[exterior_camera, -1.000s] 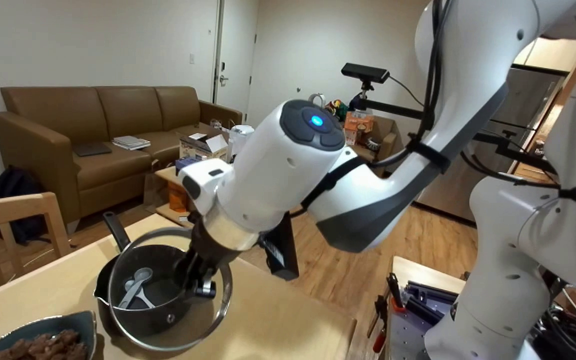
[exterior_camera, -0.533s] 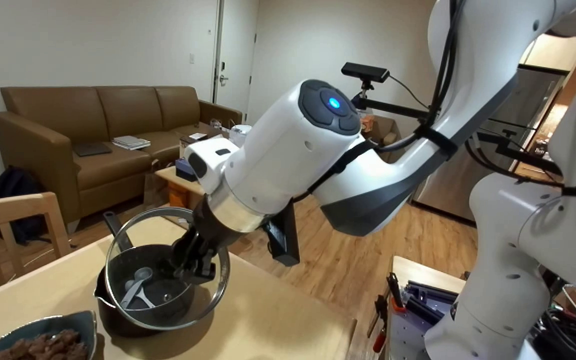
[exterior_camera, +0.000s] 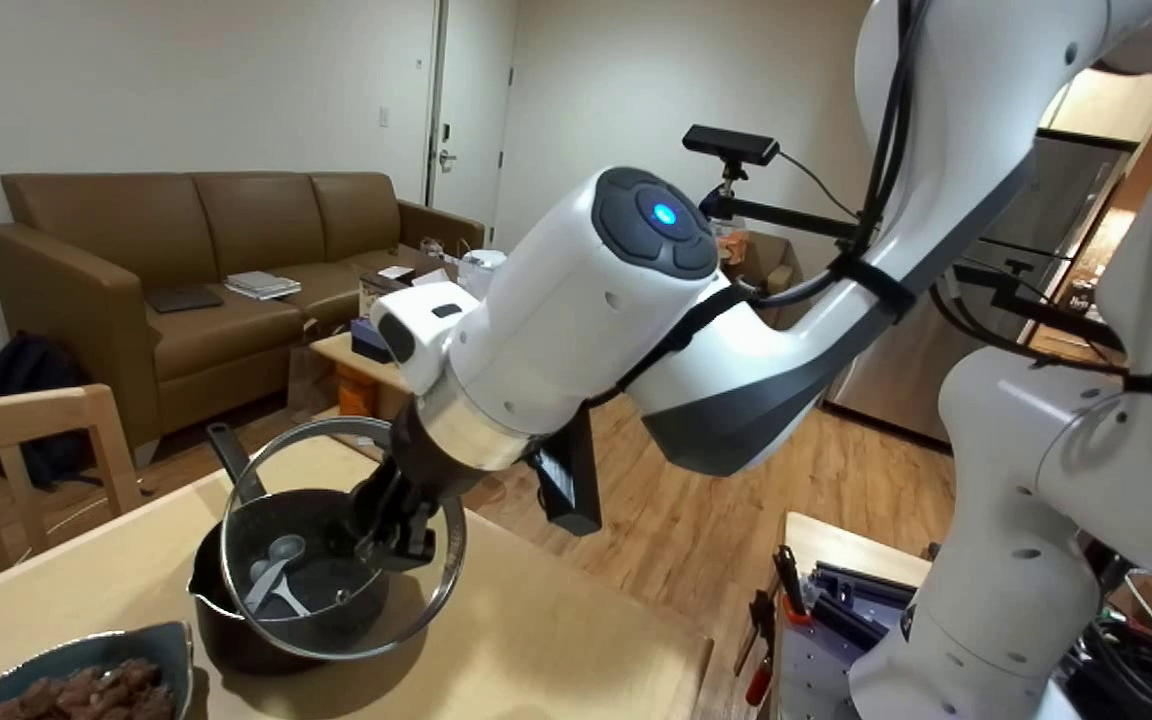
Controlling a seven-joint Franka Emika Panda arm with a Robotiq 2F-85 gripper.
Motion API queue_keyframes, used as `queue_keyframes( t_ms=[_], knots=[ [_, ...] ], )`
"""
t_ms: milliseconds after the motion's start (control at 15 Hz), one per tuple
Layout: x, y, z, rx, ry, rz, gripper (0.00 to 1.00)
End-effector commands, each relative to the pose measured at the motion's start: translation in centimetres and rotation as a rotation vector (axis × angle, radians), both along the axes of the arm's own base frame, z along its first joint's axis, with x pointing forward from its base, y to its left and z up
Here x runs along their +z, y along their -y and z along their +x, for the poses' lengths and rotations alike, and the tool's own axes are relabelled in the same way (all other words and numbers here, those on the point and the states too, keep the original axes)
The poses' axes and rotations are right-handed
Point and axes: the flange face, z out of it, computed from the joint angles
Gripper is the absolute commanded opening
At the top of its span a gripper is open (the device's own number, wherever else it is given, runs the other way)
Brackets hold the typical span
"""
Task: Pick up the lid from the table and close the pot
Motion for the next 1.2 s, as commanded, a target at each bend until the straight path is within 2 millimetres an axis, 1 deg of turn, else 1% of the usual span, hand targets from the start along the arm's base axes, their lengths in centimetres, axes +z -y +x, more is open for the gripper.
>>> queue_keyframes(
  t_ms=[0,133,200,267,333,467,533,667,1133],
  knots=[
    [2.6,2.0,0.3,-0.054,0.023,-0.042,0.34],
    [4.3,3.6,1.1,-0.074,0.036,-0.083,0.34],
    [5.1,4.1,1.5,-0.065,0.038,-0.074,0.34],
    [5.9,4.5,2.3,-0.020,0.043,-0.044,0.34],
    [6.4,4.8,2.9,0.009,0.036,-0.030,0.34],
    [7.3,4.7,4.4,0.056,0.056,-0.045,0.34],
    [5.6,4.9,3.2,0.002,0.030,-0.037,0.59],
    [6.4,5.0,3.9,0.021,0.043,-0.044,0.59],
    [6.3,4.8,4.0,0.028,0.041,-0.047,0.59]
  ],
)
